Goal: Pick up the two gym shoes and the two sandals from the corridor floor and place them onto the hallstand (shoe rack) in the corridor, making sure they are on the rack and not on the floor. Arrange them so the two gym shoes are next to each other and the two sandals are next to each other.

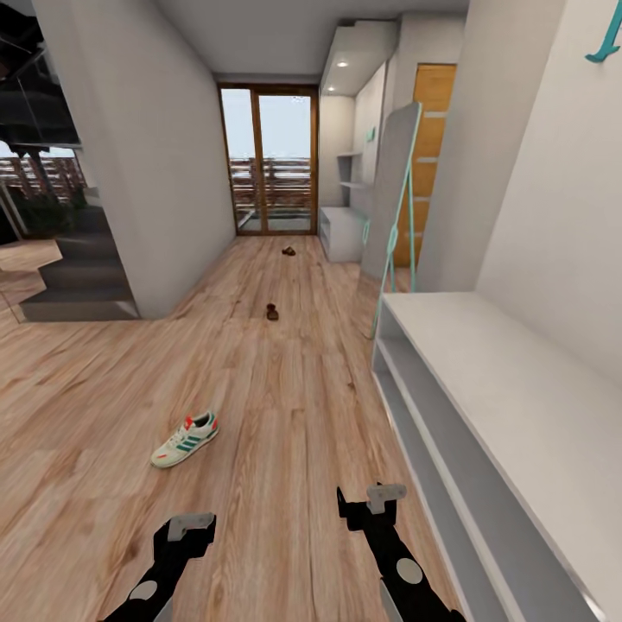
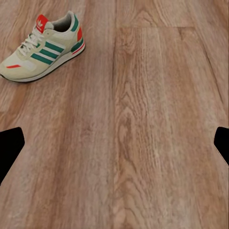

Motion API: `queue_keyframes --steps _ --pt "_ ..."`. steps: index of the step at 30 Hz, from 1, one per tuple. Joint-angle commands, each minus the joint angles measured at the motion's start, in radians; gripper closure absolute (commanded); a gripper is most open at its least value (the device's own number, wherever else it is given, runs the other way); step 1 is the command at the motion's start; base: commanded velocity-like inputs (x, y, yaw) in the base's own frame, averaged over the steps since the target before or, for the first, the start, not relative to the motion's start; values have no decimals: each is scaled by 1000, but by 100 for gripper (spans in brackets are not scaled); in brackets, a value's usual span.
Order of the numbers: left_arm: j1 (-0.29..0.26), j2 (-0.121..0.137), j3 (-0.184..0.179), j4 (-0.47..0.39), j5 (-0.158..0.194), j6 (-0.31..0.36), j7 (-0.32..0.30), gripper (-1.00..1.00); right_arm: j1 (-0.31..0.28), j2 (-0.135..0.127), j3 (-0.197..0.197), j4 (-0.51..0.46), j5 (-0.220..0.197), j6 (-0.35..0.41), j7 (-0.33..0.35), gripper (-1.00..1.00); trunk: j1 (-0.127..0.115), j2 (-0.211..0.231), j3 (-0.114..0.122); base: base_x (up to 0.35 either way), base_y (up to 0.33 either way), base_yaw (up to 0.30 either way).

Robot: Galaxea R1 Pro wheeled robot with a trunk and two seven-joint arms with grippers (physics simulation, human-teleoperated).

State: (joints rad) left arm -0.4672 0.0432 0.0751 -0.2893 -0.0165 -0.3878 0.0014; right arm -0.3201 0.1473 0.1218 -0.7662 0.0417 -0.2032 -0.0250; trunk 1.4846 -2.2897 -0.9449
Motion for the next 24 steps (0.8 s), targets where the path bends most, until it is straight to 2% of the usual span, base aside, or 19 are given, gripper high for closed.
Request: queue_keyframes --steps 1,24 --pt "-1 0 3 1 -2 -3 0 -100 0 0 1 1 4 -2 -3 -100 0 0 -1 339 0 0" --pt "-1 0 3 1 -2 -3 0 -100 0 0 1 1 4 -2 -3 -100 0 0 -1 339 0 0"
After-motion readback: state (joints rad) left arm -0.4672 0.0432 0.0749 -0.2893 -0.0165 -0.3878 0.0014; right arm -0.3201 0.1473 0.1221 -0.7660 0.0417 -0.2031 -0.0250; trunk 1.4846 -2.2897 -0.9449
